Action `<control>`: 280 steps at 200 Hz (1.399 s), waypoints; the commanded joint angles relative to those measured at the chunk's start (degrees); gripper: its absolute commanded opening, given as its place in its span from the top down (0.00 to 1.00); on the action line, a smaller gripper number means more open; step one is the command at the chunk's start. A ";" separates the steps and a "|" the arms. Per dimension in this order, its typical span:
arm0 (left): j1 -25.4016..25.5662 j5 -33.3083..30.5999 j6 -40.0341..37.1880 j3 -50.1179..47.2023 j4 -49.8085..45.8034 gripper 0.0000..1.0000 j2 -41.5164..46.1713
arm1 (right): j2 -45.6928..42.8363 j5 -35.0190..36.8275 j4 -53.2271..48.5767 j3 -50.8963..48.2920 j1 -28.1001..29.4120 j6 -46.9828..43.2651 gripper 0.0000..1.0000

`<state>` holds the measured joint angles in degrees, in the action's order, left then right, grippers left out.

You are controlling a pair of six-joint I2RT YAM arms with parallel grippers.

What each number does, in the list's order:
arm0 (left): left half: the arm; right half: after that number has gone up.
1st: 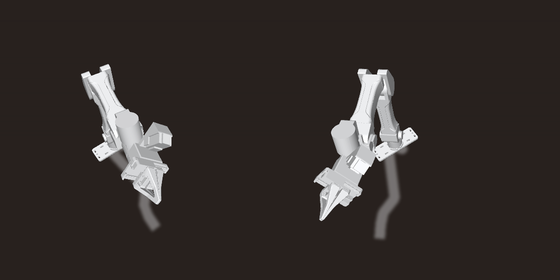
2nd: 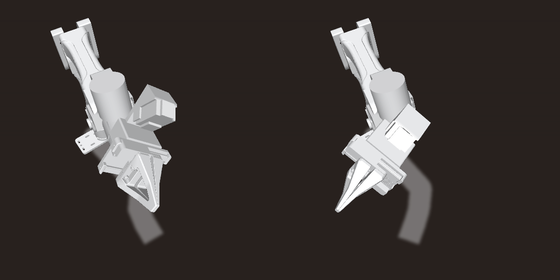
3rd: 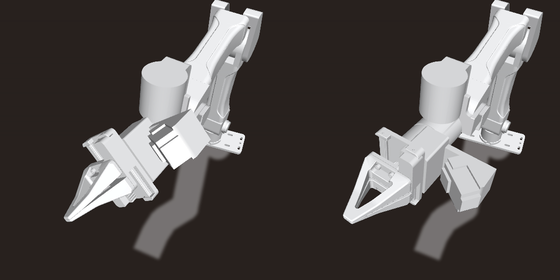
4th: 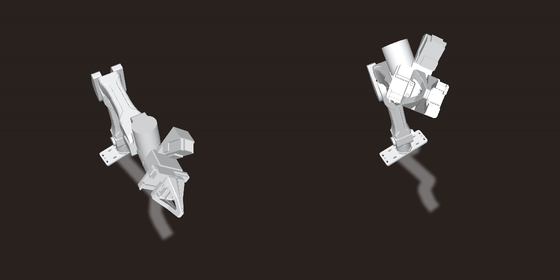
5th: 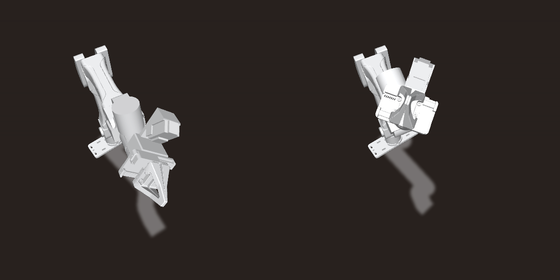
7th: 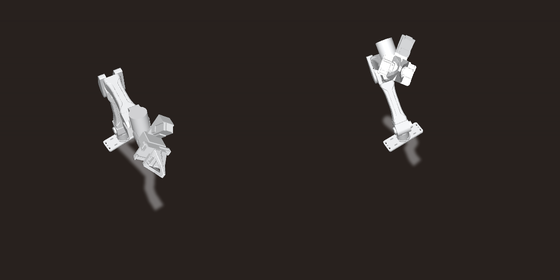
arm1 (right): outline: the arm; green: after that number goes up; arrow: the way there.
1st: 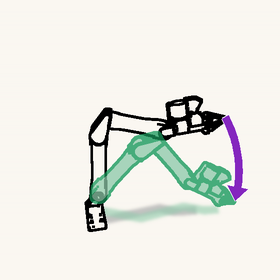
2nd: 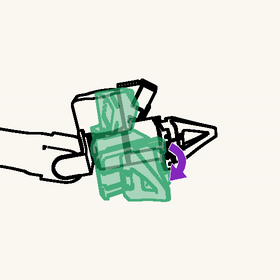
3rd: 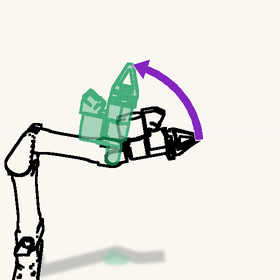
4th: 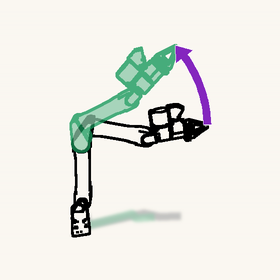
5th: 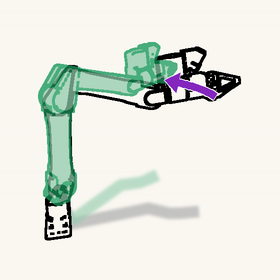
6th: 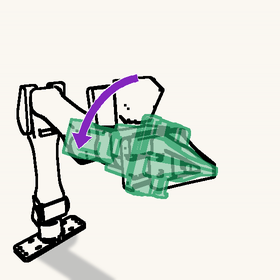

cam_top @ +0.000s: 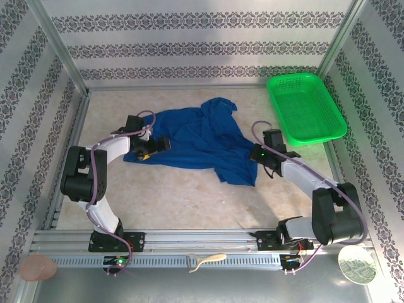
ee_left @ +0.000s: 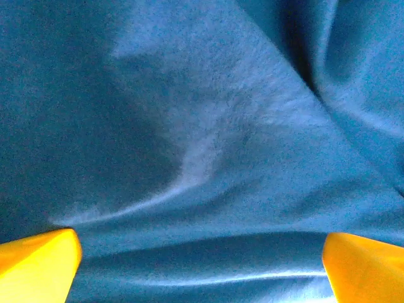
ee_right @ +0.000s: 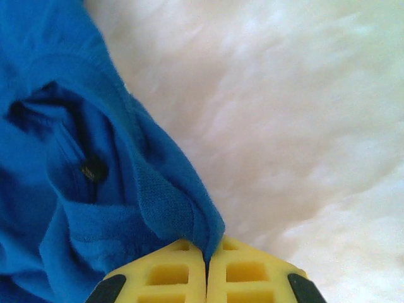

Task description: Fold the inside-out t-shirt

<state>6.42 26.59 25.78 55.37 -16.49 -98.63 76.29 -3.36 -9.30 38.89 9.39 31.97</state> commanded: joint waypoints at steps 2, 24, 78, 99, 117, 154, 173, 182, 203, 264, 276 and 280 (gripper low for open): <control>2.93 3.34 5.83 -7.69 3.79 0.01 5.94 | -1.31 0.36 -5.78 2.10 -3.81 -3.00 1.00; 6.40 2.08 9.24 -11.37 3.98 0.01 14.53 | -1.41 1.18 -7.64 5.10 -5.39 -4.40 1.00; 4.10 -14.05 4.26 -9.35 -12.20 0.01 29.42 | -9.69 3.81 -11.68 9.23 -3.10 -8.28 0.02; 0.24 -12.75 3.15 -11.42 -13.22 0.01 30.63 | -14.93 4.26 -11.86 7.66 -2.58 -5.63 0.02; -2.95 -9.76 2.72 -13.66 -12.22 0.01 30.27 | -18.05 -0.88 -12.28 6.16 -2.75 -4.05 0.02; -7.00 -4.27 0.96 -16.13 -8.87 0.14 26.27 | -24.69 -17.12 -7.87 -1.44 -3.10 2.43 0.23; -7.56 -2.52 0.61 -17.05 -7.08 0.20 24.00 | -24.55 -22.29 -8.60 -5.27 -2.13 6.65 0.32; -7.66 -1.75 0.51 -17.22 -6.48 0.21 23.15 | -24.39 -22.49 -9.73 -7.19 -1.04 7.41 0.34; -7.67 -1.61 1.16 -17.25 -5.13 0.22 21.60 | -25.09 -19.15 -12.92 -11.15 2.69 6.74 0.36; -7.65 0.99 3.40 -17.85 -0.15 0.36 18.31 | -20.88 -6.84 -15.91 -13.44 15.43 6.46 0.39; -7.65 1.10 3.42 -17.85 -0.05 0.35 18.19 | -18.22 -5.12 -15.03 -13.08 16.87 6.27 0.41; -7.65 1.10 3.43 -17.95 -0.06 0.35 18.19 | -17.38 -4.67 -14.63 -12.91 17.24 6.19 0.42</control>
<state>-0.51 26.37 28.73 38.09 -19.18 -80.05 55.07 -14.04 -24.18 25.76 24.47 37.85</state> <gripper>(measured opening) 0.646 0.593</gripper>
